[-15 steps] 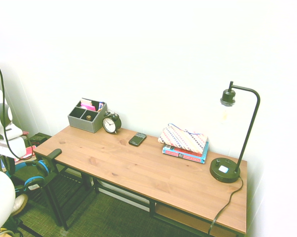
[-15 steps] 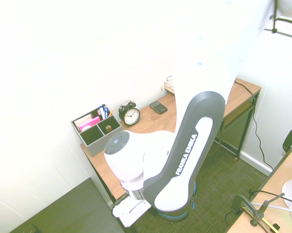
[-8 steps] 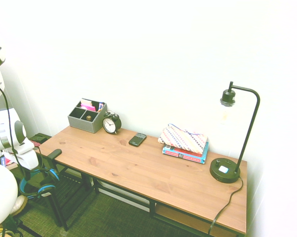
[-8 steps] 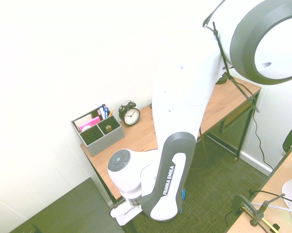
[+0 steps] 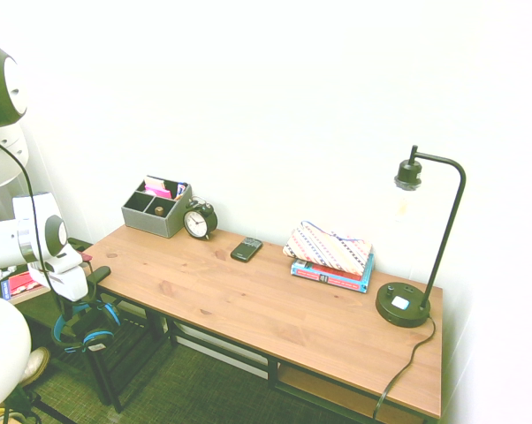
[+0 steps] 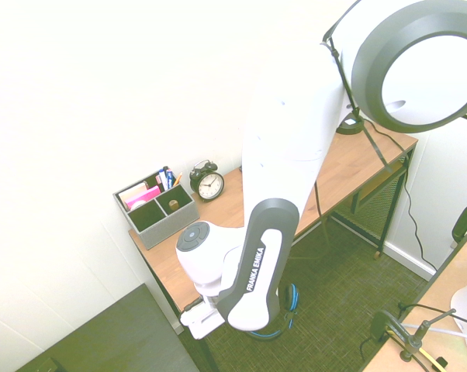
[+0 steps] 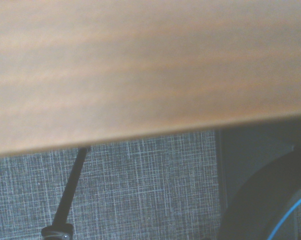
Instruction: Hang the headphone
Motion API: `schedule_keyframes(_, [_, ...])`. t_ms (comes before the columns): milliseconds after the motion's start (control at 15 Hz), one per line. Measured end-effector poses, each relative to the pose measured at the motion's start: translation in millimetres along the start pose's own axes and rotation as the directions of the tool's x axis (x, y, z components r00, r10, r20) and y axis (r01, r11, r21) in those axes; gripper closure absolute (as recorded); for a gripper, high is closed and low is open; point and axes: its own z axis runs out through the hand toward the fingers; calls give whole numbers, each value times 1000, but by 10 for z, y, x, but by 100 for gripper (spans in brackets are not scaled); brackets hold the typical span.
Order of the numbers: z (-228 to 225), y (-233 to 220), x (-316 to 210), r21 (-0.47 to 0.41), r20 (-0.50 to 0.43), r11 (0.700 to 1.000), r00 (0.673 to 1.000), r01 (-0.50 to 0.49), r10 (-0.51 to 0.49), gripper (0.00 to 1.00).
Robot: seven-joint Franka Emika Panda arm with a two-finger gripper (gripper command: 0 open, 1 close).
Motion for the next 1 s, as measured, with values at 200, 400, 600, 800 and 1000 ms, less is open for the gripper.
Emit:
schedule_keyframes(200, [3, -2, 52, -6, 2, 1000, 1000, 4, -4, 0])
schedule_keyframes(400, [-34, -21, 101, -5, 4, 1000, 1000, 9, -9, 0])
schedule_keyframes(600, [-362, -99, 97, 30, 9, 999, 1000, 16, -16, 0])
schedule_keyframes(800, [-1040, -110, 134, 74, 12, 997, 1000, 22, -23, 0])
schedule_keyframes(1000, [-1386, 72, 292, 82, 9, 997, 1000, 10, -11, 0])
